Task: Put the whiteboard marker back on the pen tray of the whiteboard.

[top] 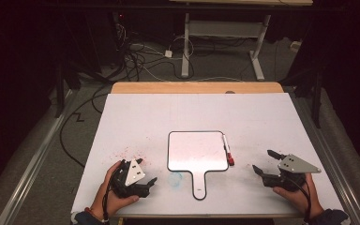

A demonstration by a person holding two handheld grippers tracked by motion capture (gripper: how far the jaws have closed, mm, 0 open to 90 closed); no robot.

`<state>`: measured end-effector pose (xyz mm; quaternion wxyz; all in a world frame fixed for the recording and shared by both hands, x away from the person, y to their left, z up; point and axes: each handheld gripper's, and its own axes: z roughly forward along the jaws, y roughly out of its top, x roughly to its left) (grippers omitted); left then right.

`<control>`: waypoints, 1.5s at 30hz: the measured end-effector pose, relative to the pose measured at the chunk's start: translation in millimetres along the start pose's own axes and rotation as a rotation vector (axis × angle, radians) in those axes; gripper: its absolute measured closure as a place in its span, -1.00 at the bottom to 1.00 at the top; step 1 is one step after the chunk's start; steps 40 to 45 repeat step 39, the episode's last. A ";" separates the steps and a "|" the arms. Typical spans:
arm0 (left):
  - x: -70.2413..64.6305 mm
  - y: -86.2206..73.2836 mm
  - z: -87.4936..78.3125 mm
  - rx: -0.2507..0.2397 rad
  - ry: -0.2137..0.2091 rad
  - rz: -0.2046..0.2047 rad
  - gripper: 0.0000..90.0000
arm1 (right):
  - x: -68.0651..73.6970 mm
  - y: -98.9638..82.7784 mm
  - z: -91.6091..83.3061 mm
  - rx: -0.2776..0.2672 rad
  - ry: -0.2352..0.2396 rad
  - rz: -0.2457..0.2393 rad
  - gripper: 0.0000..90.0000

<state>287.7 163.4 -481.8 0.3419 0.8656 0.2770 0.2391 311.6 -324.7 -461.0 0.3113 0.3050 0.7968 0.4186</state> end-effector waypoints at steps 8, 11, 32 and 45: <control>0.8 0.1 0.1 -0.007 -0.008 0.004 -0.57 | 4.8 5.1 -2.0 -0.019 -0.008 -0.003 -0.48; 0.5 0.3 1.3 -0.001 -0.014 -0.004 -0.57 | 4.5 4.9 -1.3 -0.020 -0.002 -0.003 -0.48; 2.6 6.1 11.1 0.007 -0.028 0.004 -0.57 | 3.5 1.8 -2.5 -0.006 -0.008 -0.006 -0.48; 1.8 5.7 11.0 0.015 -0.026 0.003 -0.57 | 2.3 1.3 -0.9 -0.003 -0.007 -0.004 -0.48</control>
